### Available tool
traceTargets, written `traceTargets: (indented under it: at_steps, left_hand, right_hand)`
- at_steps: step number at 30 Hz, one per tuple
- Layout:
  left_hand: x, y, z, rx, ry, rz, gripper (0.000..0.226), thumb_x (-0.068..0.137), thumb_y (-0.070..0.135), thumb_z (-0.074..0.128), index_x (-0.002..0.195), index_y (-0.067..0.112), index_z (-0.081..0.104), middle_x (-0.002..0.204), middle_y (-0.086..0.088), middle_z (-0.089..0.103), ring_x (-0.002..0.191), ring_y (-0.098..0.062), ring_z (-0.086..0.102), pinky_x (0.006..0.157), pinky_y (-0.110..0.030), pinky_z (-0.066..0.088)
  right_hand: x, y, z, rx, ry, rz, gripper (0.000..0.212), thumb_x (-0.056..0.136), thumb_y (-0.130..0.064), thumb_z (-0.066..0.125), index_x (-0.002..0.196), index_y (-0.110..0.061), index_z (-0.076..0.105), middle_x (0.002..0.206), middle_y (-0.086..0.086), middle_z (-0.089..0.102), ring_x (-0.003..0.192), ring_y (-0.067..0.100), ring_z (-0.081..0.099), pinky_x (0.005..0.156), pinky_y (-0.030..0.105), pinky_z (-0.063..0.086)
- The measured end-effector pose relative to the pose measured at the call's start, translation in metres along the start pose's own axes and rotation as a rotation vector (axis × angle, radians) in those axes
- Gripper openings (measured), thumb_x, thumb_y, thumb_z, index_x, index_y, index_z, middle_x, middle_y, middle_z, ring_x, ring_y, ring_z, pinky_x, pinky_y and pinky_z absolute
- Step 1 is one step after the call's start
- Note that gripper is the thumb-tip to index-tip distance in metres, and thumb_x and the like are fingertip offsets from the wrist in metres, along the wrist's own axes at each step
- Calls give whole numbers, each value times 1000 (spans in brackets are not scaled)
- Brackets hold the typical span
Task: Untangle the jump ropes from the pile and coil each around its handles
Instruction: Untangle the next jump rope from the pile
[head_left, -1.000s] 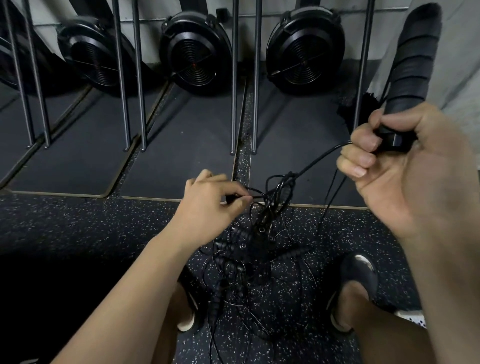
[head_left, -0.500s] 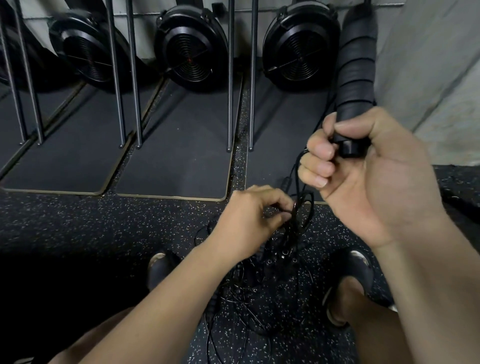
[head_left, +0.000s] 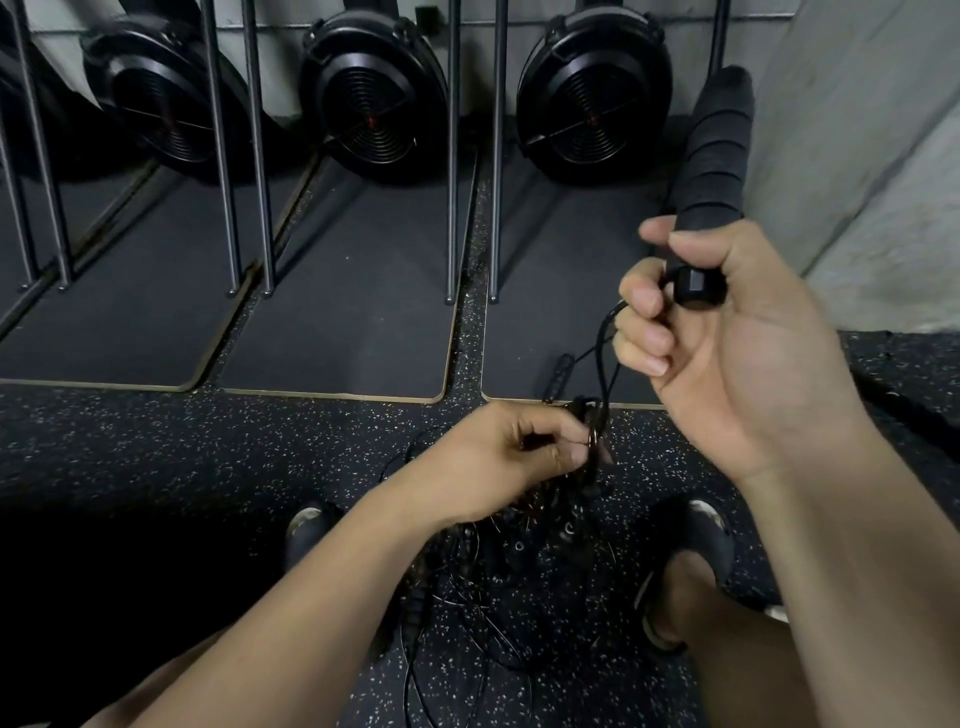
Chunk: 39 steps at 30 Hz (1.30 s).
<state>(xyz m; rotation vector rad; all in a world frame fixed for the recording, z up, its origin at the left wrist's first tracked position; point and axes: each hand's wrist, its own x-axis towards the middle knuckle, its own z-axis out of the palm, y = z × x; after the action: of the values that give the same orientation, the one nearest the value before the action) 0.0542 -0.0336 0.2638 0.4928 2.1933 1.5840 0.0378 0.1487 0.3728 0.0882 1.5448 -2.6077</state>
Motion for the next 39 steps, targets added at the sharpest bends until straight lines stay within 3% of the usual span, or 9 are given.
traceTargets:
  at_steps: [7, 11, 15, 20, 24, 28, 31, 35, 39]
  left_hand:
    - [-2, 1, -14, 253, 284, 53, 28, 94, 42, 78, 75, 24, 66, 86, 7, 65, 96, -13, 60, 89, -31, 46]
    - [-1, 0, -22, 541, 487, 91, 36, 87, 45, 82, 70, 29, 54, 91, 7, 51, 95, -18, 47, 79, -32, 41]
    - [2, 1, -27, 647, 622, 141, 41, 88, 39, 86, 67, 30, 52, 92, 13, 47, 93, -18, 47, 82, -30, 42]
    - [-2, 4, -30, 367, 598, 121, 11, 96, 17, 78, 85, 19, 78, 84, 8, 62, 75, -7, 56, 70, -19, 38]
    - [-4, 13, -32, 172, 623, 95, 11, 95, 26, 81, 91, 17, 83, 84, 15, 73, 71, 4, 60, 69, -14, 41]
    - [-7, 17, -33, 117, 609, 63, 17, 90, 27, 85, 101, 14, 85, 69, 23, 67, 63, 11, 56, 64, -10, 40]
    - [-10, 20, -34, 148, 592, 42, 23, 85, 38, 87, 105, 29, 85, 58, 17, 58, 51, 1, 45, 55, -10, 33]
    - [-14, 21, -39, 267, 582, 29, 34, 78, 65, 79, 99, 38, 81, 59, 7, 49, 52, -6, 38, 53, -18, 32]
    - [-14, 23, -40, 385, 557, -6, 16, 80, 75, 74, 79, 64, 63, 59, 11, 51, 59, -6, 46, 55, -18, 32]
  right_hand:
    - [13, 7, -17, -113, 125, -74, 19, 104, -19, 52, 118, -13, 41, 90, 15, 71, 62, 17, 49, 51, 28, 34]
    - [19, 14, -23, -58, 197, -71, 12, 102, -13, 60, 111, -6, 59, 97, 6, 61, 69, 16, 59, 60, 28, 47]
    - [26, 24, -29, -188, 301, -123, 26, 101, -15, 65, 122, -1, 73, 105, -2, 64, 80, 11, 59, 68, 25, 51]
    - [26, 37, -36, -241, 329, -99, 19, 102, -30, 71, 118, -26, 80, 109, -14, 71, 90, 8, 54, 75, 26, 41]
    - [22, 48, -34, -109, 242, 36, 35, 88, -30, 78, 120, -16, 79, 107, -6, 68, 85, 6, 52, 72, 25, 36]
    - [16, 63, -26, -57, 206, 135, 8, 87, -18, 81, 92, -16, 75, 93, 0, 75, 79, 7, 60, 73, 25, 39]
    - [12, 73, -21, 12, 209, 178, 12, 88, -10, 81, 85, -17, 73, 92, 5, 75, 78, 11, 63, 70, 23, 44]
    - [11, 80, -17, 111, 297, 181, 23, 81, -18, 87, 99, -15, 72, 99, 8, 73, 76, 11, 63, 71, 23, 46]
    - [12, 73, -23, 42, 356, 78, 24, 79, -25, 90, 94, -18, 72, 96, 6, 75, 72, 9, 59, 68, 25, 42]
